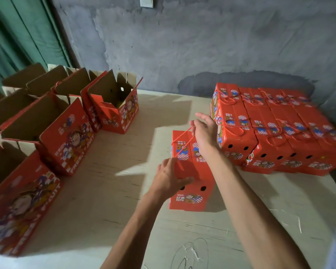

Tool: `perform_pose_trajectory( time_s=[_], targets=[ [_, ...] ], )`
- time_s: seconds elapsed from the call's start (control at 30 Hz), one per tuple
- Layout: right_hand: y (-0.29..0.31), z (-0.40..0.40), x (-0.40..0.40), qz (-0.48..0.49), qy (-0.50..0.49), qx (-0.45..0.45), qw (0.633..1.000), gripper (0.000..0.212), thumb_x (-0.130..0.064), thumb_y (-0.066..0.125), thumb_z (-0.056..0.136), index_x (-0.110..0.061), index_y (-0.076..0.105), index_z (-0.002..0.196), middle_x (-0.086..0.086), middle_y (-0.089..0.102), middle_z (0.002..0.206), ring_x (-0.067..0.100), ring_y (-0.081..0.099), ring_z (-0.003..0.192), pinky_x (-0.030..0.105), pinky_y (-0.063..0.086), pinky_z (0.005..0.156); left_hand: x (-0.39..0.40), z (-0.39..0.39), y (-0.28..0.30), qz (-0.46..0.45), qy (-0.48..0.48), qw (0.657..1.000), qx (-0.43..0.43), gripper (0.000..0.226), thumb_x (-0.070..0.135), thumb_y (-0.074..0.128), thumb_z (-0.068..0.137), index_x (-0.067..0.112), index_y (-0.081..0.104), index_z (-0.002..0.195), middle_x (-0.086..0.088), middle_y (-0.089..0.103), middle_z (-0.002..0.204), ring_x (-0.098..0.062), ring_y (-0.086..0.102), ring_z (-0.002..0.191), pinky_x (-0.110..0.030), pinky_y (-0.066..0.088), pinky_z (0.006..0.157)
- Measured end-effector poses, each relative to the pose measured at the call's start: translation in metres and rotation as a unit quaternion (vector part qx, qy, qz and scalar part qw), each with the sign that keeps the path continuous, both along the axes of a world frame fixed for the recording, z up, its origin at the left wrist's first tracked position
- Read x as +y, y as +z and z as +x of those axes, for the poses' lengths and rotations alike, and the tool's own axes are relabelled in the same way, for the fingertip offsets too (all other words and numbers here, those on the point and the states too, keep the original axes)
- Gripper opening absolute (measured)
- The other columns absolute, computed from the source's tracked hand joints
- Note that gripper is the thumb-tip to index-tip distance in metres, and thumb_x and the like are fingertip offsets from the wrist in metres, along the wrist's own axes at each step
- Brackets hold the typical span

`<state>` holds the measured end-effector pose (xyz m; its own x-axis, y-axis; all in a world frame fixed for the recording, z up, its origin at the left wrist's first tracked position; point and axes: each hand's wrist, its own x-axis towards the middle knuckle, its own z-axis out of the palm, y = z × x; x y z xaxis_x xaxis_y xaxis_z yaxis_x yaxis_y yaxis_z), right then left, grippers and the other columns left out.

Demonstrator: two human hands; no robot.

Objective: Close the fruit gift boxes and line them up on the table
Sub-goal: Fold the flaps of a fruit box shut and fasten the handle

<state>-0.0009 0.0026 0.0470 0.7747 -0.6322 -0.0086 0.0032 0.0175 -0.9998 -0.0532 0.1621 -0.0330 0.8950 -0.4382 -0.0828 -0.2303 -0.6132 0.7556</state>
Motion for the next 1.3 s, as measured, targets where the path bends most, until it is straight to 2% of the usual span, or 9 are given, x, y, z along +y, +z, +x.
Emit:
perform_pose_trajectory(
  time_s=[0.1, 0.23, 0.4, 0.6, 0.8, 0.9, 1.0, 1.13, 1.3],
  targets=[
    [0.011, 0.016, -0.008, -0.012, 0.021, -0.015, 1.0, 0.03, 0.005, 0.047, 0.098, -0.016, 0.065, 0.111, 0.006, 0.07, 0.08, 0.007, 0.059, 0.053, 0.022, 0.05, 0.052, -0.009, 0.006, 0.001, 0.002, -0.019, 1.0, -0.015, 0.088, 0.059, 0.086, 0.067, 0.033, 0.048, 0.141, 0.001, 0.037, 0.149, -0.023, 0.039, 0.131, -0.034, 0.041, 0.101],
    [0.017, 0.035, -0.025, -0.027, 0.03, -0.013, 0.999, 0.028, 0.005, 0.048, 0.096, -0.016, 0.064, 0.105, 0.006, 0.069, 0.078, 0.011, 0.06, 0.055, 0.025, 0.05, 0.054, -0.026, 0.026, 0.005, 0.05, 0.0, 0.997, -0.063, 0.081, 0.062, 0.083, 0.068, 0.043, 0.05, 0.139, 0.005, 0.034, 0.152, -0.022, 0.041, 0.132, -0.041, 0.051, 0.098],
    [0.018, 0.061, -0.05, -0.066, 0.06, 0.014, 0.996, 0.022, 0.001, 0.05, 0.096, -0.018, 0.061, 0.101, 0.006, 0.069, 0.077, 0.014, 0.059, 0.054, 0.03, 0.051, 0.058, -0.062, 0.06, 0.0, 0.052, 0.015, 0.997, -0.054, 0.069, 0.058, 0.083, 0.069, 0.038, 0.056, 0.128, 0.004, 0.036, 0.147, -0.024, 0.046, 0.127, -0.037, 0.052, 0.089],
    [0.009, 0.107, -0.099, -0.073, 0.065, 0.023, 0.995, 0.014, -0.002, 0.052, 0.102, -0.012, 0.061, 0.107, 0.009, 0.069, 0.079, 0.02, 0.069, 0.063, 0.032, 0.058, 0.067, -0.121, 0.125, -0.012, 0.117, 0.003, 0.992, -0.051, 0.082, 0.049, 0.082, 0.077, 0.037, 0.041, 0.147, -0.005, 0.025, 0.157, -0.031, 0.042, 0.132, -0.047, 0.053, 0.093],
    [0.005, 0.169, -0.149, -0.094, 0.057, 0.025, 0.994, 0.013, -0.003, 0.053, 0.101, -0.006, 0.063, 0.109, 0.008, 0.069, 0.077, 0.02, 0.07, 0.063, 0.031, 0.06, 0.067, -0.179, 0.192, -0.02, 0.132, -0.008, 0.989, -0.058, 0.078, 0.046, 0.079, 0.083, 0.033, 0.039, 0.149, -0.007, 0.03, 0.152, -0.033, 0.044, 0.129, -0.047, 0.052, 0.094],
    [0.004, 0.197, -0.172, -0.091, 0.055, 0.025, 0.994, 0.013, -0.002, 0.053, 0.101, -0.008, 0.063, 0.107, 0.01, 0.068, 0.079, 0.024, 0.069, 0.067, 0.037, 0.059, 0.072, -0.209, 0.222, -0.024, 0.14, -0.018, 0.988, -0.067, 0.078, 0.045, 0.077, 0.086, 0.033, 0.037, 0.151, -0.01, 0.028, 0.155, -0.034, 0.043, 0.131, -0.046, 0.051, 0.096],
    [-0.001, 0.221, -0.196, -0.097, 0.046, 0.024, 0.994, 0.018, 0.002, 0.05, 0.1, -0.005, 0.064, 0.109, 0.009, 0.067, 0.079, 0.017, 0.069, 0.061, 0.026, 0.057, 0.063, -0.233, 0.251, -0.027, 0.161, -0.032, 0.983, -0.078, 0.08, 0.044, 0.075, 0.089, 0.032, 0.032, 0.155, -0.015, 0.019, 0.162, -0.035, 0.04, 0.137, -0.047, 0.049, 0.101],
    [-0.004, 0.251, -0.227, -0.106, 0.057, 0.031, 0.992, 0.02, 0.0, 0.05, 0.099, -0.003, 0.067, 0.109, 0.01, 0.07, 0.082, 0.01, 0.069, 0.057, 0.015, 0.047, 0.049, -0.261, 0.287, -0.032, 0.194, -0.039, 0.975, -0.099, 0.081, 0.047, 0.072, 0.091, 0.031, 0.028, 0.157, -0.018, 0.019, 0.161, -0.037, 0.039, 0.137, -0.049, 0.049, 0.102],
    [-0.007, 0.288, -0.257, -0.102, 0.071, 0.025, 0.992, 0.016, -0.001, 0.054, 0.099, -0.001, 0.069, 0.104, 0.012, 0.069, 0.083, 0.013, 0.069, 0.057, 0.02, 0.051, 0.055, -0.285, 0.335, -0.033, 0.217, -0.047, 0.965, -0.136, 0.073, 0.05, 0.072, 0.09, 0.032, 0.036, 0.151, -0.015, 0.031, 0.149, -0.034, 0.045, 0.13, -0.048, 0.053, 0.093]
  ],
)
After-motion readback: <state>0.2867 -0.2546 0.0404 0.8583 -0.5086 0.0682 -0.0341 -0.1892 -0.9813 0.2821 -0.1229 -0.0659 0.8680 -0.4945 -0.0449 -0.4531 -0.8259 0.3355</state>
